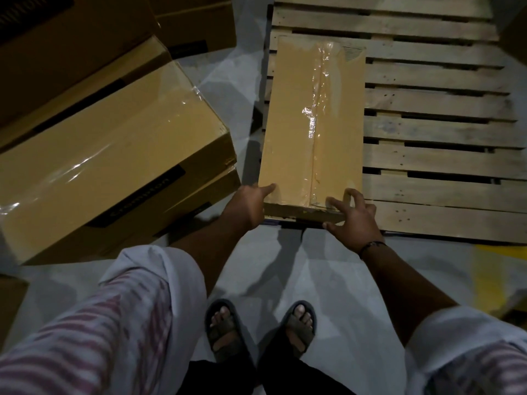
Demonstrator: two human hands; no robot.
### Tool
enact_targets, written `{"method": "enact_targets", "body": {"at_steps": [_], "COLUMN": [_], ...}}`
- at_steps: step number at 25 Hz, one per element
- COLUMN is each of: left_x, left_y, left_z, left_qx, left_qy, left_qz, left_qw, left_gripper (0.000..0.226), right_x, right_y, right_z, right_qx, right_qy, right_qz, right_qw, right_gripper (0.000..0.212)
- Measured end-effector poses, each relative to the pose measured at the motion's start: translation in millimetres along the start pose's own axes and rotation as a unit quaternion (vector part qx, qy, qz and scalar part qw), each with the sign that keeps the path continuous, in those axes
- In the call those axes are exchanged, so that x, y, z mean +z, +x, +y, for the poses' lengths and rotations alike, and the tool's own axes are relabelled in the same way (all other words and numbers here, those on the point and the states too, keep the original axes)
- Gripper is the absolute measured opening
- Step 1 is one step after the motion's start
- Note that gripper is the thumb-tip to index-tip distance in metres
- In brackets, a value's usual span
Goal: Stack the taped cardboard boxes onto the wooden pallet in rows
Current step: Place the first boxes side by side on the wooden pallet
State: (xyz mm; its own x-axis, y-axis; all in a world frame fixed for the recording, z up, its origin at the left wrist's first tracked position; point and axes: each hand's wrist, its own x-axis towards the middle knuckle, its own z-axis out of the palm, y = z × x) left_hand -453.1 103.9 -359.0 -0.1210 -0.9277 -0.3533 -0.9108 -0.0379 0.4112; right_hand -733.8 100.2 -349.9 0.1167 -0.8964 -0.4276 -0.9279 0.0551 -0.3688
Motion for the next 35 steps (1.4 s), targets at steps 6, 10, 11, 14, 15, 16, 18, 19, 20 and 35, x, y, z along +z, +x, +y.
{"method": "enact_targets", "body": {"at_steps": [6,10,11,14,15,16,18,19,20,35], "left_x": [7.3,12.4,11.7,10.3,9.7,10.0,12.0,12.7,11.9,7.6], "left_y": [-12.3,-17.6,-16.2,-10.4,-9.3,-8.1,-6.1,-6.4,-6.3,-1.9], "left_z": [-0.2,-1.5,-1.9,-3.1,-1.7,-1.1,-2.5,-2.8,-2.4,-2.6], "left_qx": [-0.006,-0.022,-0.019,-0.001,0.002,0.003,-0.001,-0.009,-0.015,-0.038], "left_qy": [-0.027,-0.048,-0.049,-0.035,-0.028,-0.025,-0.03,-0.031,-0.028,-0.053], "left_qz": [-0.001,-0.006,0.0,0.027,0.037,0.048,0.06,0.06,0.056,0.034], "left_qw": [1.0,0.999,0.999,0.999,0.999,0.999,0.998,0.998,0.998,0.997], "left_gripper": [0.071,0.071,0.07,0.07,0.07,0.07,0.068,0.067,0.066,0.066], "right_x": [6.6,9.6,10.0,10.5,9.7,8.8,8.0,7.6,6.9,-1.1], "right_y": [-7.6,-9.6,-9.1,-5.9,-4.7,-3.2,-0.8,-0.8,-0.4,2.6], "right_z": [5.9,7.9,7.3,5.8,5.7,5.6,6.4,7.1,7.4,-3.3], "right_qx": [-0.015,-0.018,-0.017,-0.016,-0.018,-0.019,-0.017,-0.018,-0.02,-0.005], "right_qy": [-0.01,-0.007,-0.004,-0.007,-0.01,-0.011,-0.009,-0.009,-0.007,-0.016], "right_qz": [-0.011,-0.01,-0.006,0.009,0.013,0.016,0.016,0.015,0.014,-0.006], "right_qw": [1.0,1.0,1.0,1.0,1.0,1.0,1.0,1.0,1.0,1.0], "right_gripper": [0.061,0.059,0.058,0.056,0.057,0.059,0.061,0.061,0.061,0.057]}}
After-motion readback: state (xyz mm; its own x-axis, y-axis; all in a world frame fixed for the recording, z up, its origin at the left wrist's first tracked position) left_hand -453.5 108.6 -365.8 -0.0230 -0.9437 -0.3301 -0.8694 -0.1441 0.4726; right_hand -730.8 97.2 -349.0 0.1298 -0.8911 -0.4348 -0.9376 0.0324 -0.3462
